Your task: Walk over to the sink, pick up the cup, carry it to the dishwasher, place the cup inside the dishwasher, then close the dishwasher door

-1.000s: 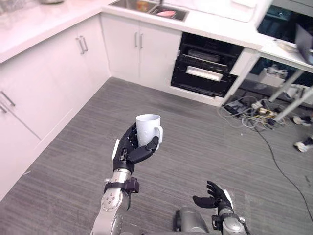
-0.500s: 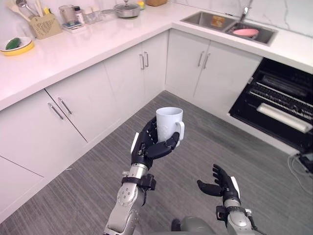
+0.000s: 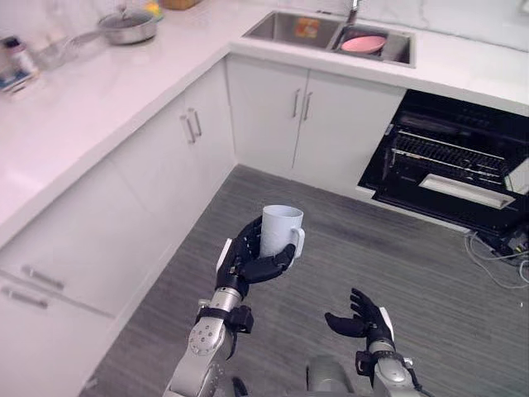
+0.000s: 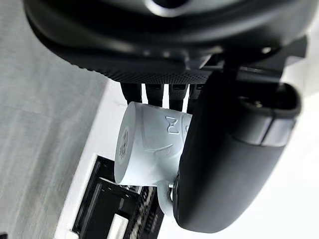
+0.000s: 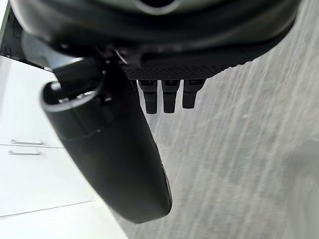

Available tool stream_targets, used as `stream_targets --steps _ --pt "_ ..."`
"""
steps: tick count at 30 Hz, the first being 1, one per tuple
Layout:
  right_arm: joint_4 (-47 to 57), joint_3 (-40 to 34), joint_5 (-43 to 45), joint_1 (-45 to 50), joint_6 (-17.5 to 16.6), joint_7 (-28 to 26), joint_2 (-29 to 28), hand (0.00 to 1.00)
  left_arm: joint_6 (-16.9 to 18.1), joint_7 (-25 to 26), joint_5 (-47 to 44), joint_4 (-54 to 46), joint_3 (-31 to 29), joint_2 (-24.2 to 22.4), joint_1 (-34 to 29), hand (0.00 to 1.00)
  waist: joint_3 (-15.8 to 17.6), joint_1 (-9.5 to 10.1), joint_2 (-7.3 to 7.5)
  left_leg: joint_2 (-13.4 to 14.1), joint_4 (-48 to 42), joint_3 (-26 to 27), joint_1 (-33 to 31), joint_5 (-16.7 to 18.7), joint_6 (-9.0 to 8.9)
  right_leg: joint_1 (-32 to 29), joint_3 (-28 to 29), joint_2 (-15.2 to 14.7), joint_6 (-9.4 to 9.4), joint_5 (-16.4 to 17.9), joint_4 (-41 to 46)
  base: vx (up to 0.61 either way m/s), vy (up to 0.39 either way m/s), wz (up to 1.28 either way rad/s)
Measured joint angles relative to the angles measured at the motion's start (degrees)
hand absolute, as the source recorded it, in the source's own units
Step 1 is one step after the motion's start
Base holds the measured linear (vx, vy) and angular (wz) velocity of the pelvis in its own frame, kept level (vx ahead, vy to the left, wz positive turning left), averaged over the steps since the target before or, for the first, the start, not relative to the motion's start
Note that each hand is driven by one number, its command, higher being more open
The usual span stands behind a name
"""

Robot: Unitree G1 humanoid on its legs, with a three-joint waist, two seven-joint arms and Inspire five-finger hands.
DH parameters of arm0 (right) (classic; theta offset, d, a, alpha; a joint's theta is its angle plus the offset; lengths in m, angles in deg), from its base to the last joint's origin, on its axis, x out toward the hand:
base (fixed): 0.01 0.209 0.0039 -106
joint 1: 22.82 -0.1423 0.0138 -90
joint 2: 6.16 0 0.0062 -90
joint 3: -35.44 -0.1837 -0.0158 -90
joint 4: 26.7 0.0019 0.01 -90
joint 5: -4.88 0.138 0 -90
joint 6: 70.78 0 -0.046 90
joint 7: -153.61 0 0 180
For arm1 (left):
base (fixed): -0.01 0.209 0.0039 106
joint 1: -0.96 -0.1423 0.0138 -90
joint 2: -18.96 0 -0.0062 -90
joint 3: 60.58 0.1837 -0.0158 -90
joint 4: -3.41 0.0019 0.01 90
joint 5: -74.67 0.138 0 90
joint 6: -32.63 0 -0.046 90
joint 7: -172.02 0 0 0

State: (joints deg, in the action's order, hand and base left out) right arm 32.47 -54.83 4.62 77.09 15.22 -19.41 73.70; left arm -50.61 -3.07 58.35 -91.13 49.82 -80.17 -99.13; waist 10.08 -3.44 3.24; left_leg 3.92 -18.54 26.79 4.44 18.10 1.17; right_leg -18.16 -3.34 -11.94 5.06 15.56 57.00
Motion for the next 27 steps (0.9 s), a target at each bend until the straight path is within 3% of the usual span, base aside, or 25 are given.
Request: stream_targets --steps 1,2,3,4,5,6,7,8,10,11,12,13,14,16,17,18,19,20,21,22,23,24,26,27 --pt "0.14 1.03 -0.19 -1.25 0.00 -0.14 0.17 0.90 0.37 0.03 0.29 -0.58 0.07 0.02 0.19 0.30 -0.12 -0.26 -0.33 0.01 2.71 1.40 2.66 -0.44 -1.39 -3.23 -4.63 0.33 -2.57 1.53 -2.83 0.46 0.090 -0.48" --pt "0.42 1.42 -0.90 -2.20 0.00 -0.32 0.23 0.90 0.52 0.03 0.51 -0.62 0.11 -0.01 0.49 0.30 -0.11 -0.72 -0.55 0.03 4.56 2.18 4.54 -0.50 -1.78 -5.21 -8.15 0.52 -3.83 1.96 -6.85 0.48 0.075 -0.44" --pt "0.75 1.98 -1.31 -3.22 0.00 -0.39 0.60 0.90 0.52 0.02 0.51 -0.61 0.12 -0.05 0.73 0.30 -0.01 -1.02 -0.83 0.03 5.95 2.98 6.54 -0.59 -2.04 -6.81 -11.35 1.09 -4.67 1.55 -12.15 0.53 0.036 -0.34" --pt "1.42 2.57 -1.65 -4.30 -0.01 -0.52 1.12 0.90 0.52 0.03 0.51 -0.60 0.08 -0.09 0.89 0.30 -0.05 -1.47 -0.82 -0.15 6.82 3.60 8.65 -0.45 -2.30 -7.99 -14.78 2.79 -6.13 -1.33 -21.15 0.58 0.007 -0.35" --pt "2.70 3.13 -1.71 -4.45 -0.01 -0.53 1.75 0.90 0.55 0.06 0.55 -0.62 0.05 -0.12 0.84 0.30 -0.30 -1.55 -0.50 -0.70 6.96 3.72 10.32 0.02 -3.10 -7.69 -16.41 4.32 -7.50 -6.69 -29.75 0.74 -0.006 -0.20" --pt "4.72 3.46 -1.94 -3.90 -0.20 -0.57 3.16 0.90 0.66 0.04 0.60 -0.08 0.05 -0.42 0.96 0.30 -0.69 -2.55 -0.90 -1.28 6.76 2.86 12.84 1.15 -4.90 -6.81 -15.20 5.32 -12.98 -20.28 -33.37 0.63 -0.008 -0.23" --pt "4.65 3.43 -2.15 -4.55 -0.30 -0.54 4.33 0.90 0.30 0.18 0.61 0.67 -0.10 -1.71 1.09 0.30 -1.19 -2.34 -3.42 0.18 6.58 2.76 13.27 1.72 -5.46 -7.23 -16.07 6.57 -12.89 -19.21 -30.84 0.61 -0.019 -0.23" --pt "5.80 2.96 -2.21 -5.23 -0.28 -0.42 5.22 0.90 0.22 0.18 0.64 0.72 0.16 -2.01 1.83 0.30 -1.54 -2.73 -4.45 1.30 2.69 0.89 12.22 1.05 -6.08 -7.73 -15.71 6.76 -12.98 -15.17 -27.85 0.56 -0.070 -0.26" --pt "7.86 1.80 -2.21 -4.67 -0.28 -0.40 5.93 0.90 0.23 0.17 0.76 2.12 0.32 -2.76 4.06 0.30 -1.55 -2.91 -4.65 4.29 -10.39 -2.26 8.24 -1.90 -8.45 -6.32 -15.73 6.32 -13.07 -10.82 -24.87 0.52 -0.105 0.00" --pt "9.29 0.52 -2.18 -3.69 -0.23 -0.13 5.80 0.90 0.24 0.18 0.77 3.73 0.30 -3.68 5.27 0.30 -1.39 -2.80 -4.81 7.22 -20.90 -3.86 5.14 -4.70 -10.75 -3.02 -15.75 6.93 -12.76 -9.11 -25.93 0.42 -0.071 0.01" --pt "10.89 0.19 -2.17 -2.76 -0.08 0.31 5.71 0.90 0.26 0.18 0.78 4.52 0.38 -3.90 5.52 0.30 -1.20 -2.58 -5.11 9.52 -28.36 -3.90 3.06 -4.53 -10.98 0.32 -15.47 8.13 -12.41 -7.98 -27.64 0.44 -0.063 -0.18" --pt "14.16 0.04 -2.12 -1.09 0.02 0.75 5.42 0.90 0.29 0.18 0.77 4.66 0.57 -3.76 4.89 0.30 -1.12 -2.01 -5.14 12.30 -36.77 -3.14 0.14 -3.26 -9.43 4.98 -14.62 9.80 -12.49 -6.75 -30.31 0.31 -0.027 -0.37" --pt "16.63 0.11 -2.11 -0.17 -0.03 1.04 5.20 0.90 0.47 0.18 0.77 4.65 1.04 -3.40 4.30 0.30 -1.19 -1.61 -5.13 13.39 -39.98 -2.76 -2.44 -2.29 -8.03 8.01 -13.95 10.62 -12.28 -6.53 -32.29 0.33 0.018 -0.49" --pt "19.38 0.17 -1.56 -0.41 -1.17 1.56 5.24 0.90 0.74 0.19 0.78 4.65 1.53 -3.20 3.55 0.30 -1.82 -1.22 -4.54 13.17 -37.82 -2.47 -9.52 -0.11 -5.75 10.91 -12.34 10.75 -11.80 -6.23 -35.74 0.23 0.051 -0.55" --pt "20.41 -0.02 -1.36 -1.20 -1.57 1.94 5.12 0.90 0.78 0.20 0.77 4.65 1.55 -3.40 3.54 0.30 -2.04 -0.43 -4.74 12.08 -31.73 -3.24 -13.24 0.91 -4.18 12.35 -10.11 10.80 -11.16 -5.87 -37.40 0.32 0.106 -0.86" --pt "20.62 0.14 -0.96 -2.25 -1.68 2.06 4.79 0.90 0.77 0.35 0.80 4.68 1.37 -3.34 3.37 0.30 -1.88 -0.02 -4.49 8.63 -20.53 -8.06 -16.33 0.84 -4.09 14.09 -6.65 10.66 -10.60 -5.56 -38.99 0.38 0.140 -0.82" --pt "20.61 0.22 -0.92 -2.43 -1.68 2.12 4.76 0.90 0.76 0.40 0.84 4.66 1.35 -3.36 3.31 0.30 -1.87 0.13 -4.47 7.80 -17.79 -9.46 -16.65 0.56 -4.37 14.34 -5.85 10.62 -10.45 -5.49 -39.17 0.34 0.139 -0.96" --pt "20.59 0.60 -0.87 -3.03 -1.71 2.27 4.85 0.90 0.78 0.99 1.51 4.60 1.26 -3.54 3.07 0.30 -1.90 0.83 -4.52 5.00 -7.32 -15.34 -17.24 -1.95 -5.13 15.09 -2.61 10.42 -9.62 -5.01 -39.21 0.34 0.214 -1.02" --pt "20.60 0.85 -0.48 -3.28 -1.78 2.27 4.64 0.90 0.77 1.87 2.21 4.58 1.11 -3.67 2.98 0.30 -2.07 1.15 -4.85 3.97 0.56 -19.65 -17.28 -5.85 -6.33 15.71 -0.39 10.45 -8.48 -4.36 -39.19 0.35 0.237 -1.13" --pt "20.62 0.90 -0.11 -3.32 -1.85 2.29 4.51 0.90 0.77 2.25 2.54 4.47 0.89 -3.73 2.93 0.30 -2.13 1.21 -4.95 3.82 3.66 -20.89 -17.01 -8.50 -7.06 16.15 0.79 10.60 -7.76 -3.96 -39.07 0.47 0.329 -1.22" --pt "20.64 1.09 0.83 -3.39 -1.86 2.40 4.20 0.90 0.79 2.67 2.93 4.07 0.11 -3.76 2.62 0.30 -2.45 1.43 -5.22 3.25 5.44 -21.56 -14.96 -15.17 -8.10 16.54 4.18 10.76 -5.93 -2.79 -38.03 0.35 0.260 -1.14" --pt "20.88 1.14 0.85 -3.47 -1.90 2.48 3.94 0.90 0.78 2.88 2.95 3.71 -0.46 -3.59 2.60 0.30 -2.66 1.30 -5.14 2.94 4.47 -21.36 -14.57 -17.80 -5.98 16.48 6.21 10.59 -5.05 -1.63 -37.26 0.44 0.329 -1.08" --pt "21.98 1.25 0.87 -2.93 -1.97 3.13 3.15 0.90 0.76 3.82 3.03 2.19 -1.92 -3.33 2.71 0.30 -3.29 0.44 -2.61 1.36 -0.81 -17.54 -15.78 -12.93 -3.34 14.85 8.16 7.73 -2.90 -0.03 -33.74 0.47 0.339 -0.72" --pt "22.23 1.24 0.87 -3.02 -1.97 3.19 3.07 0.90 0.78 3.95 3.03 1.91 -2.30 -3.32 2.80 0.30 -3.32 0.60 -2.40 1.27 -1.61 -16.15 -15.67 -11.65 -2.84 13.47 8.07 7.31 -2.61 0.11 -31.26 0.47 0.326 -0.85"
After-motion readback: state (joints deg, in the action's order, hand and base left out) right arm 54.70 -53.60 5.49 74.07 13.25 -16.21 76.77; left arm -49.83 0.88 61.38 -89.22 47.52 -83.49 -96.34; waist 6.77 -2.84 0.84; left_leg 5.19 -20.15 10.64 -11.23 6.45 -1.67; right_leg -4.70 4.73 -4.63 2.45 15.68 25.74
